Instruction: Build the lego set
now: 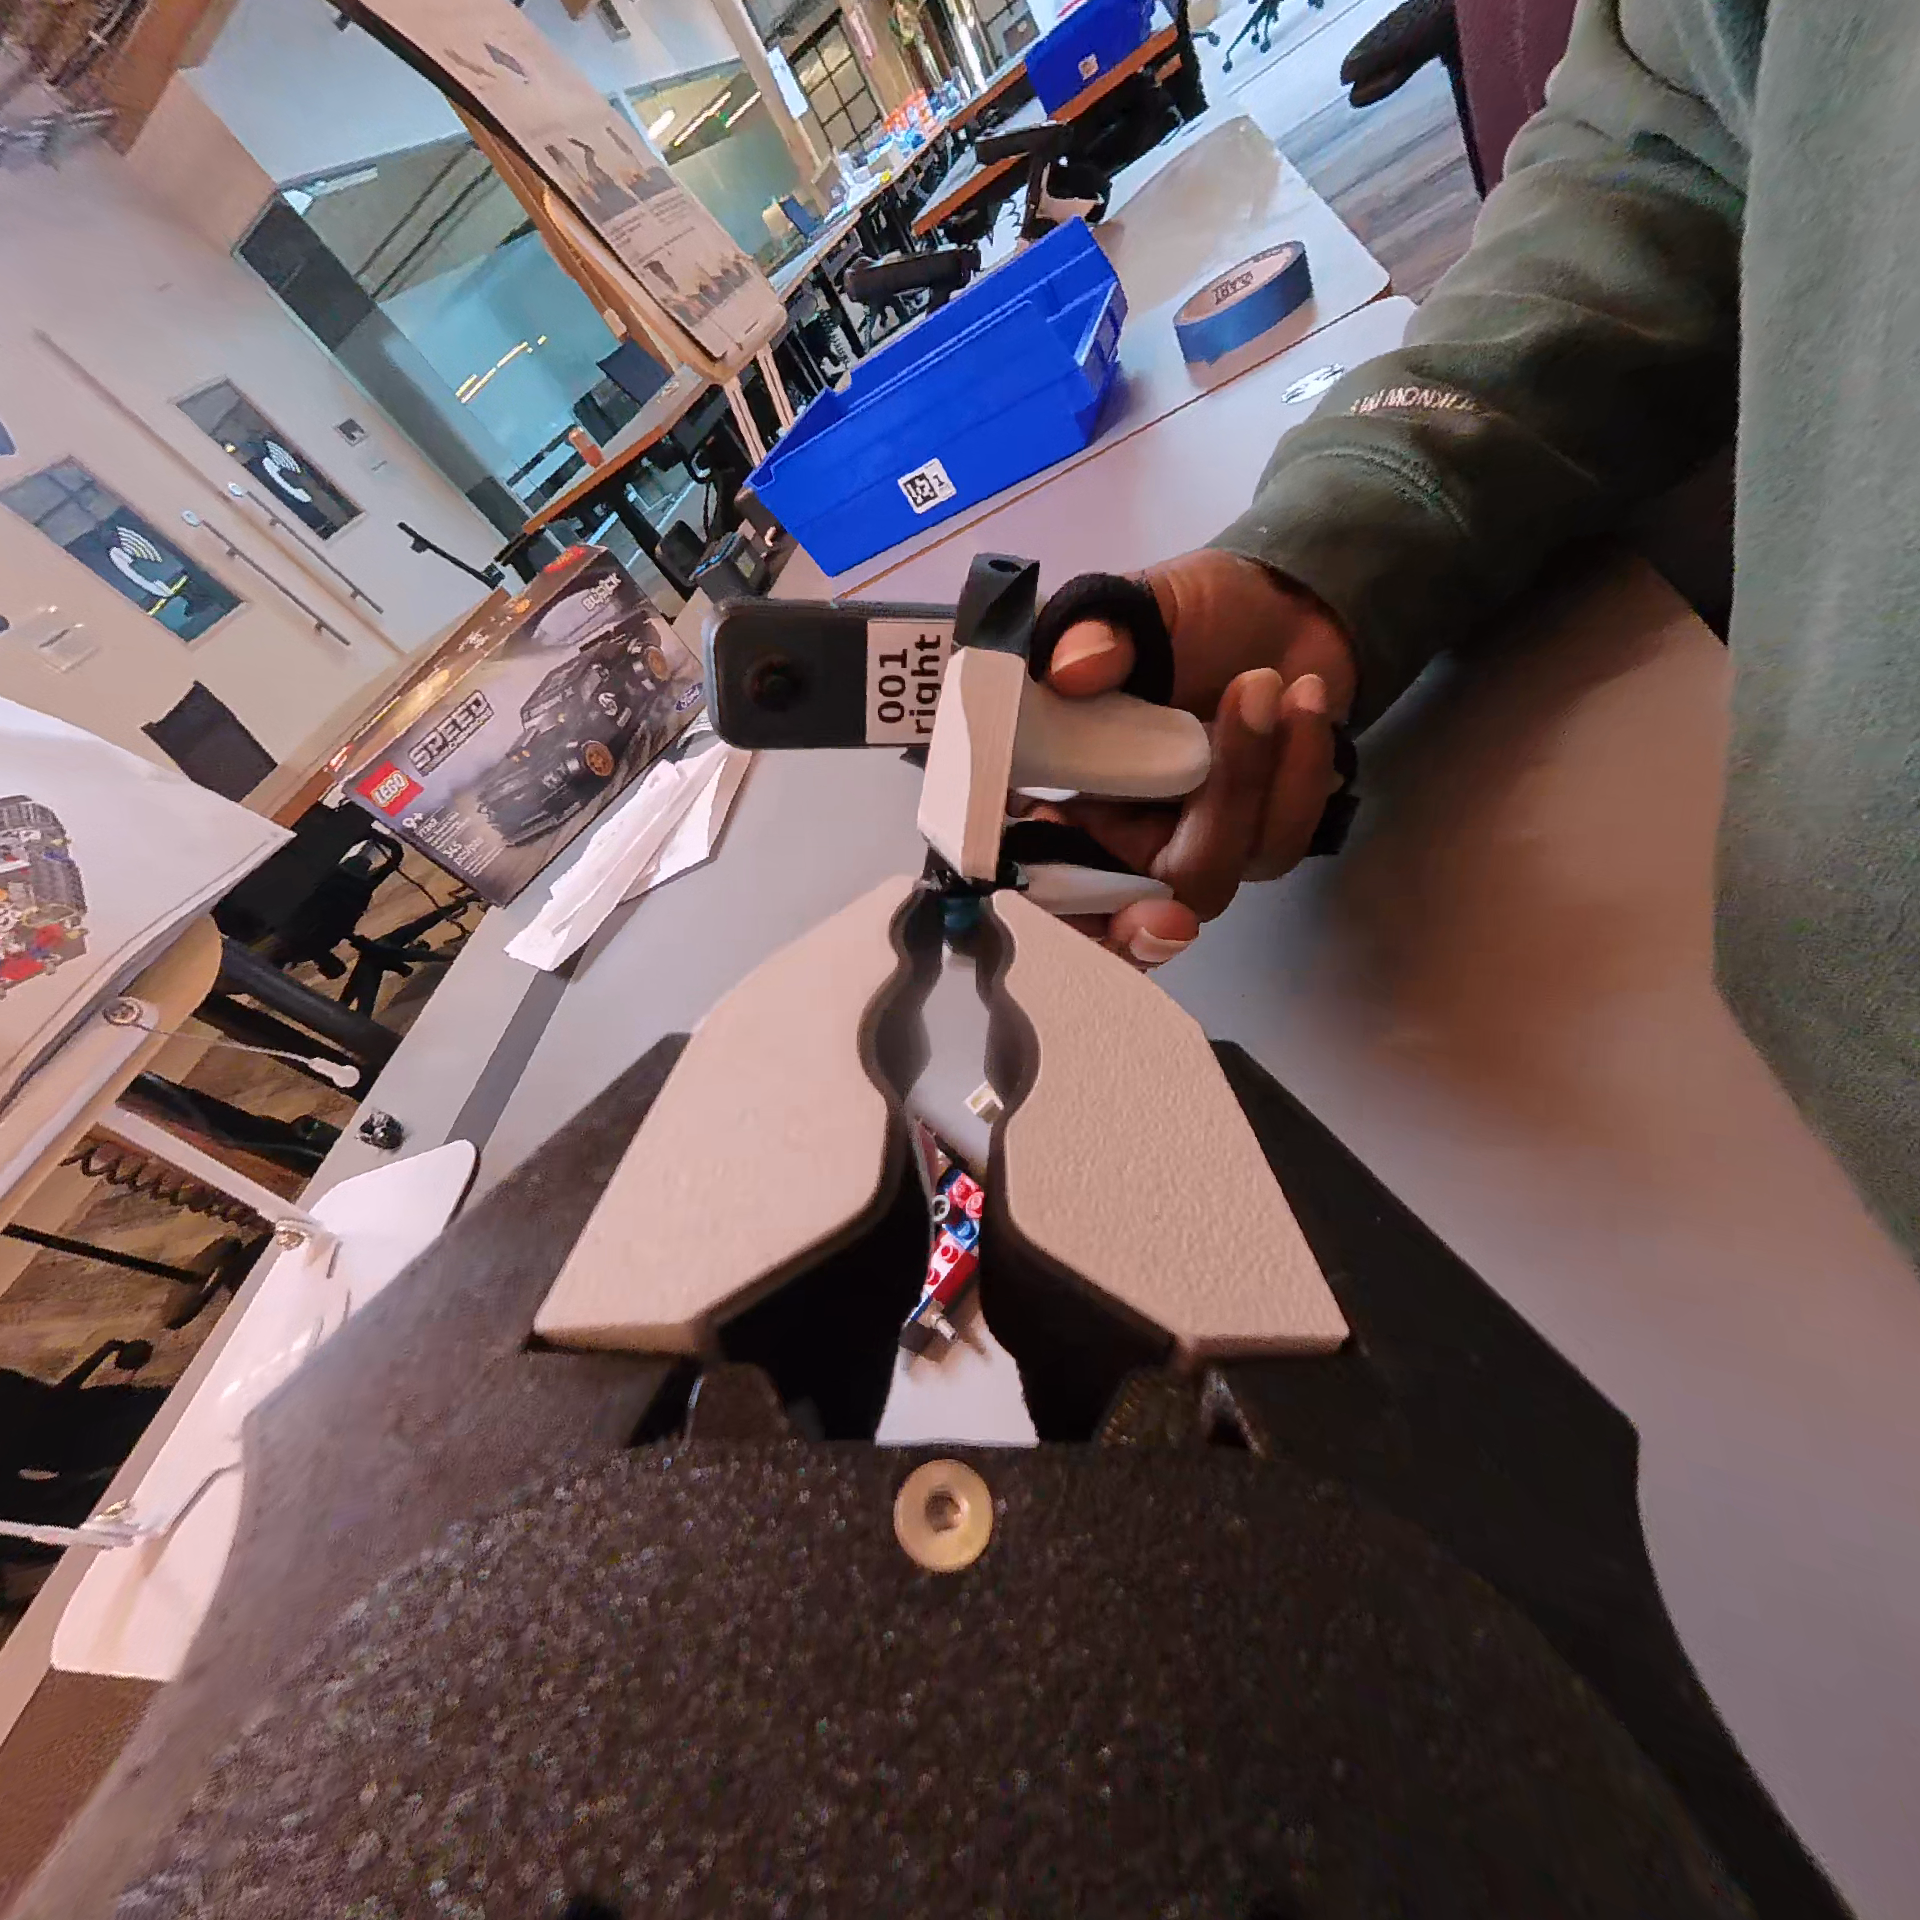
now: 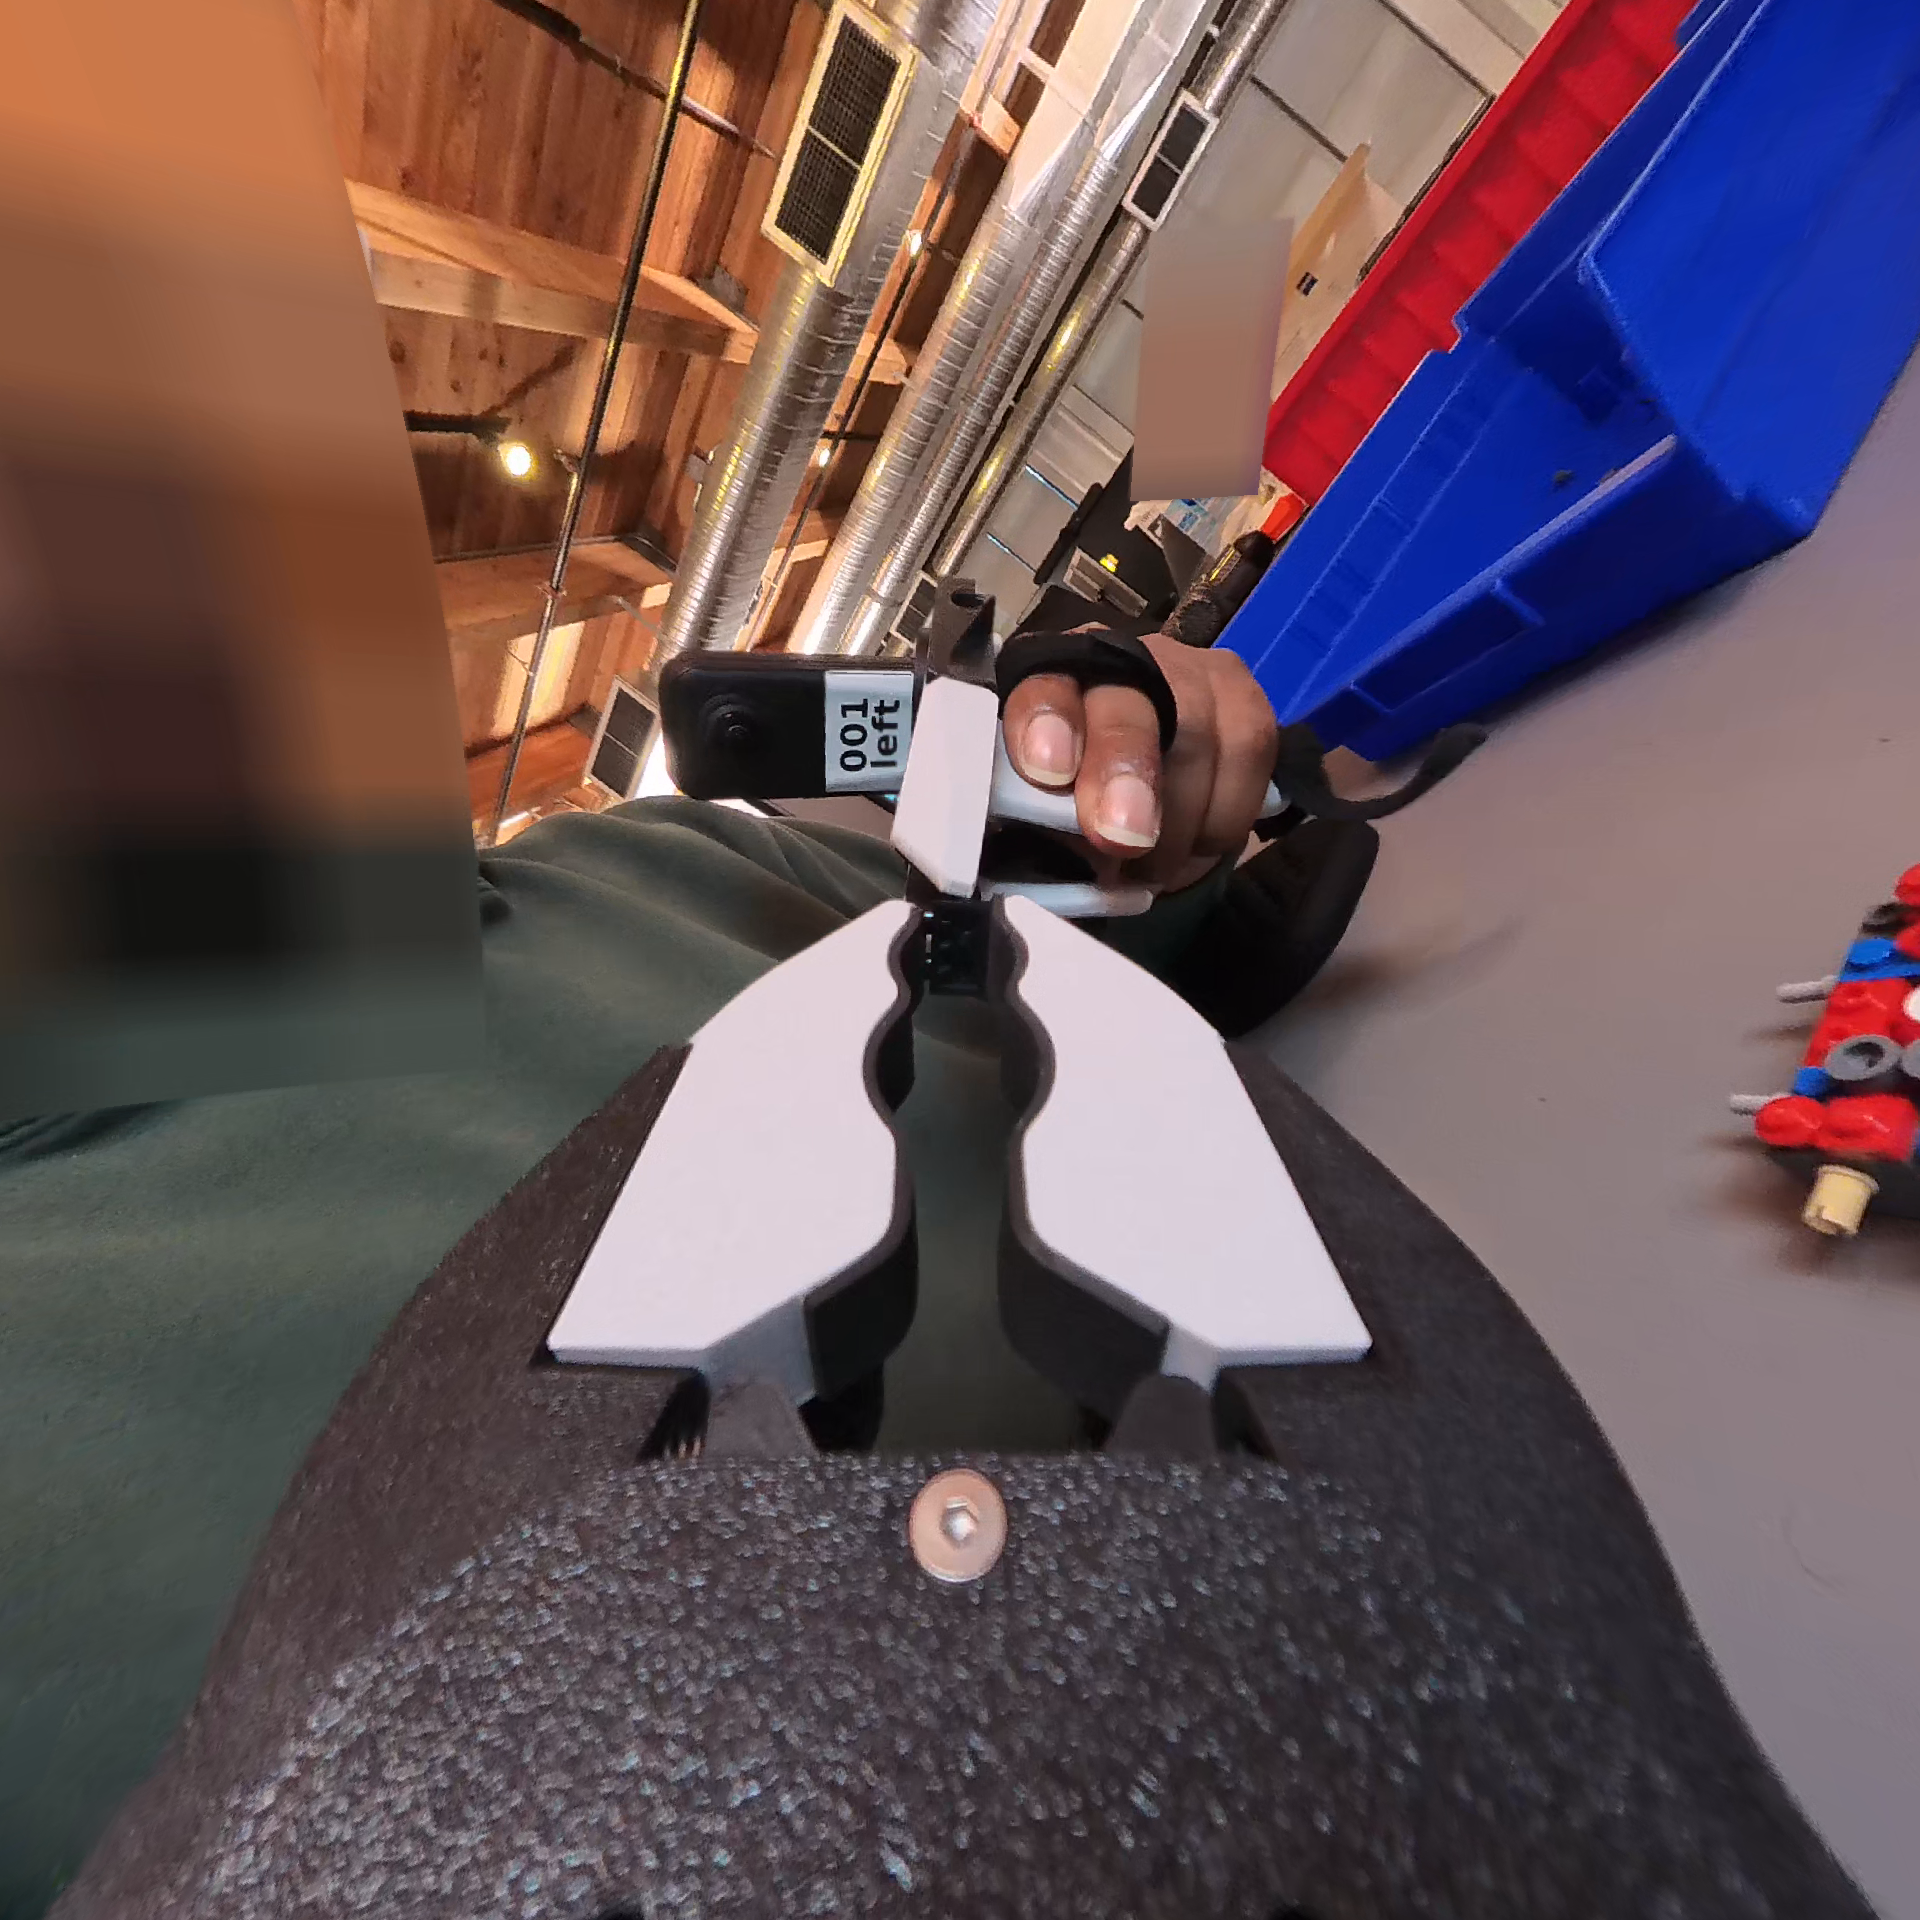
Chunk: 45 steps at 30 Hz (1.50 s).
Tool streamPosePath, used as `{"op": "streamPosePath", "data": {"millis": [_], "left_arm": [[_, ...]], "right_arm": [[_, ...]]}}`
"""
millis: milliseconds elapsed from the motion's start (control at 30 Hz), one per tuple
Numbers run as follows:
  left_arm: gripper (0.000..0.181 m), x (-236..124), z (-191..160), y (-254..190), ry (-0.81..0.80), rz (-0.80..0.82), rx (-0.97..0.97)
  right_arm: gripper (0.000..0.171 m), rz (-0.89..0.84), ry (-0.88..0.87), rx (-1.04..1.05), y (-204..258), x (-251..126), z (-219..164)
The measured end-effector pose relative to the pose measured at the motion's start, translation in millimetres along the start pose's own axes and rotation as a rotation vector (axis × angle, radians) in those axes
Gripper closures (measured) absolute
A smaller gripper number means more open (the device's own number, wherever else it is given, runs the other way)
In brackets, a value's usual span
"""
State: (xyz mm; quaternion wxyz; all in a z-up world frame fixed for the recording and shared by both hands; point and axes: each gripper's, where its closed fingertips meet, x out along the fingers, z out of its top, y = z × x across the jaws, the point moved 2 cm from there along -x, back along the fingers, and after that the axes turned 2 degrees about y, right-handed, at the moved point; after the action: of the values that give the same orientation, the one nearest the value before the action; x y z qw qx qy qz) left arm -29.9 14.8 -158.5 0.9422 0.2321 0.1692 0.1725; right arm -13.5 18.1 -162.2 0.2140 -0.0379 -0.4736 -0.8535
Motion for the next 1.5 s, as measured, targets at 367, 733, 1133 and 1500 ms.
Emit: {"op": "streamPosePath", "data": {"millis": [367,733,1133,1500], "left_arm": [[0.181,-16,-8,19,0.014,0.027,-0.029],[0.177,-5,-3,0,0.016,-0.02,0.039],[0.173,-5,0,-4,-0.005,-0.042,-0.008],[0.174,-8,-5,-1,0.003,-0.013,-0.014]], "right_arm": [[0.16,-0.057,-0.064,-0.085,2,-22,13],[0.16,0.05,-0.036,0.047,0,-7,3],[0.16,0.053,-0.028,0.069,-3,-1,-1],[0.149,0.027,-0.025,0.046,-4,-2,0]]}}
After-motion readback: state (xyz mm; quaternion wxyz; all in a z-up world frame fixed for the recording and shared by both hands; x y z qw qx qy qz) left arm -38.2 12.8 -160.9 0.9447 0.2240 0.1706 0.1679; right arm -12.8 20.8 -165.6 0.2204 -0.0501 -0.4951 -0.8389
